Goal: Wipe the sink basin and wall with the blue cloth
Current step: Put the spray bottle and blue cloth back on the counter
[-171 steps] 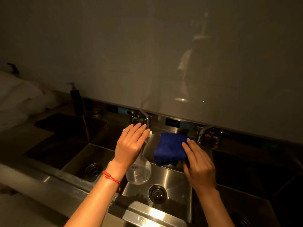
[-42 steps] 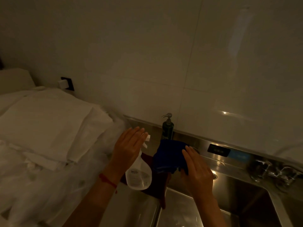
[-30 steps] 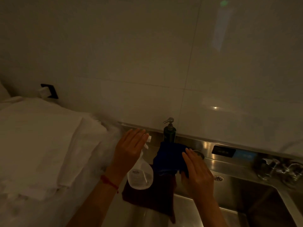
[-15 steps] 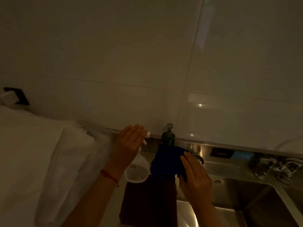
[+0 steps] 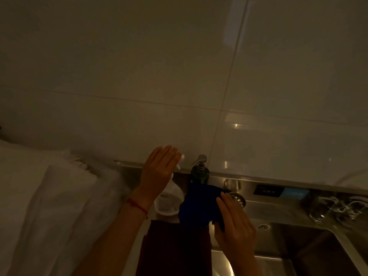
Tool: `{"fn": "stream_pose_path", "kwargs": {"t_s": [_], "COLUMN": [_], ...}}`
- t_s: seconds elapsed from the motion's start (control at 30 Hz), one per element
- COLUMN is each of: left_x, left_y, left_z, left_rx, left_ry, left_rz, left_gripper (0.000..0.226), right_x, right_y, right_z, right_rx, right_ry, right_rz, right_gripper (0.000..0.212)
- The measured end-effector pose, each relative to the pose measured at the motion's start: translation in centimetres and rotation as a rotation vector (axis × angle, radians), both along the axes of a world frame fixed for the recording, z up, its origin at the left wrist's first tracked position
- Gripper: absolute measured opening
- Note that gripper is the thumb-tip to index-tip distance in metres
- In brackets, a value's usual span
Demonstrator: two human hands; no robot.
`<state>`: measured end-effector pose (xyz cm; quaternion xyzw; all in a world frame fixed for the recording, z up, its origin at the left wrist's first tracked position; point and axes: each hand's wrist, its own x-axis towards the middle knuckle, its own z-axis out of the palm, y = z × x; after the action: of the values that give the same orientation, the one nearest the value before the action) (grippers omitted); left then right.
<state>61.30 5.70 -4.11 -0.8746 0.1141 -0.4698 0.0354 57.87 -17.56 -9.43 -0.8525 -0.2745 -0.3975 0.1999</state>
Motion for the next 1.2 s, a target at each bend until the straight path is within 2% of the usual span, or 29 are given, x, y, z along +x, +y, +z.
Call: {"fn": "stream_pose_path", "kwargs": {"t_s": [0.1,0.2,0.3,0.6,0.7,0.8,0.9,1.0,1.07,1.13,1.2], "left_x": [1.4,2.6,3.5,4.6,4.7,4.6,4.4,4.0,3.8,3.6,3.4], "left_y": [0.2,0.4,0.4,-0.1,-0.5,-0.5,-0.4,-0.5,-0.7,-0.8,-0.8], "left_z": [-0.5,-1.2,-1.9,-2.6,-2.4,-2.3,-2.1,-1.8,-1.7,-1.6,-1.5], "left_rx": [-0.006,0.006,0.023,0.021,0.025,0.029,0.041,0.024,0.012,0.001,-0.008], "left_ry": [0.001,-0.008,-0.026,-0.05,-0.05,-0.045,-0.049,0.008,0.036,0.051,0.064], "left_rz": [-0.01,-0.018,-0.03,-0.04,-0.044,-0.053,-0.039,-0.015,-0.015,-0.019,-0.018], "left_gripper": [0.042,0.037,0.028,0.031,0.031,0.032,0.028,0.043,0.048,0.05,0.05], "right_x": [0.5,0.9,1.3,1.9,1.9,1.9,1.8,1.8,1.7,1.6,1.4], "right_y": [0.1,0.2,0.4,1.2,1.4,1.5,1.5,1.5,1.6,1.7,1.8], "right_z": [-0.4,-0.7,-1.1,-1.8,-1.8,-1.8,-1.8,-2.0,-2.0,-1.8,-1.6], "right_rx": [0.013,0.001,0.004,-0.042,-0.054,-0.089,-0.102,-0.09,-0.063,-0.031,-0.025], "right_ry": [0.018,0.044,0.048,0.054,0.047,0.09,0.118,0.123,0.101,0.076,0.076], "right_rz": [0.011,0.022,0.018,0.009,0.002,-0.001,0.026,0.056,0.059,0.057,0.054], "right_gripper": [0.037,0.048,0.04,0.038,0.043,0.063,0.073,0.079,0.07,0.049,0.044]}}
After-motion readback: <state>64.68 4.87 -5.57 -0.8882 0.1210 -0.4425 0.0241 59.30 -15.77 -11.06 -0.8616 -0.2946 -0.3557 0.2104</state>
